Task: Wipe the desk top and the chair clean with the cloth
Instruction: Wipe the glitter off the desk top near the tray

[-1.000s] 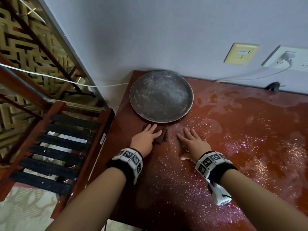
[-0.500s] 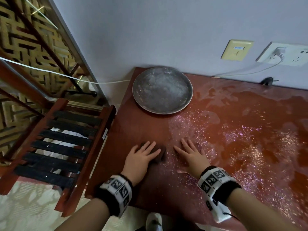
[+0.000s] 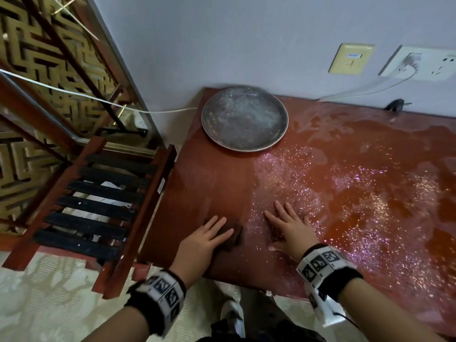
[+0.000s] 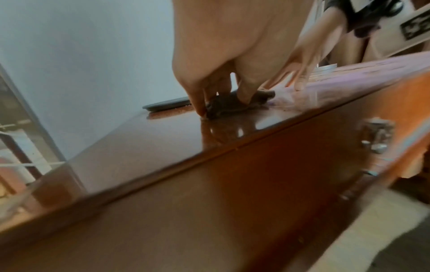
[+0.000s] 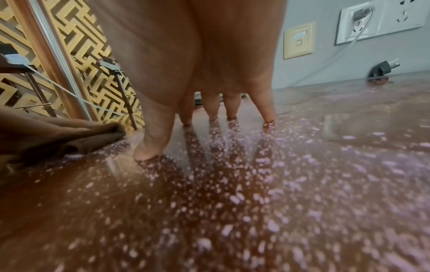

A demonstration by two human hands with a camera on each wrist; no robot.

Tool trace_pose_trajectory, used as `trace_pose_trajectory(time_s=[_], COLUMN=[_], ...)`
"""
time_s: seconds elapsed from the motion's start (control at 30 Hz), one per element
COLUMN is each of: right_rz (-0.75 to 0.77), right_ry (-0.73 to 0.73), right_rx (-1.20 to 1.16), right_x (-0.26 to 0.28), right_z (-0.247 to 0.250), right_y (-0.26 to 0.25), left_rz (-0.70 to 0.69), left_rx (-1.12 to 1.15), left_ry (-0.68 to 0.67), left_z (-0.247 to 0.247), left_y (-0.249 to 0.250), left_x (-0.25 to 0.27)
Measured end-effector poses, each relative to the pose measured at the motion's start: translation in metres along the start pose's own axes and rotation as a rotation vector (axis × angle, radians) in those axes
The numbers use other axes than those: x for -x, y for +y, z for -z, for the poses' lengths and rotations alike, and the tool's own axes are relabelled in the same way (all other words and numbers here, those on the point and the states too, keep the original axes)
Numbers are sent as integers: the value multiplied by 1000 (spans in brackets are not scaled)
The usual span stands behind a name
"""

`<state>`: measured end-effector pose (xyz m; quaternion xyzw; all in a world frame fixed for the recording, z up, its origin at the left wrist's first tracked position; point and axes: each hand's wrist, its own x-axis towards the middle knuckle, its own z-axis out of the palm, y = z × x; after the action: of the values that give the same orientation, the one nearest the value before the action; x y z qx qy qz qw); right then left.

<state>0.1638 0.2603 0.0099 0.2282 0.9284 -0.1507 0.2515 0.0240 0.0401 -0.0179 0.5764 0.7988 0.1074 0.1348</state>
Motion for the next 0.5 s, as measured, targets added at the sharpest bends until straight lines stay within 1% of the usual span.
trace_pose_trajectory(time_s=[0.07, 0.13, 0.17, 0.2, 0.27, 0.4, 0.47, 0.5], right_rz=[-2, -6, -8, -9, -8, -3, -4, -5], right_ry=[-5, 2, 3, 4, 14, 33, 29, 25], right_rx=[-3, -4, -6, -8, -20, -17, -11, -11], right_x=[0, 0, 1, 1, 1, 0, -1, -1], right_z=[1, -1, -1, -1, -2, -6, -6, -6], right_y=[-1, -1, -1, -1, 0, 1, 1, 1], left_rz=[39, 88, 114, 122, 62, 19, 7, -2], left_rx=[-30, -51, -41, -28, -53, -23, -2, -9], left_ry=[77, 20, 4, 33, 90, 94, 99, 122], left_z=[7, 15, 15, 15, 17, -8, -14, -15], left_y=[-1, 1, 1, 1, 5, 10, 17, 17], left_x=[-21, -40, -42, -39, -19, 52, 67, 64])
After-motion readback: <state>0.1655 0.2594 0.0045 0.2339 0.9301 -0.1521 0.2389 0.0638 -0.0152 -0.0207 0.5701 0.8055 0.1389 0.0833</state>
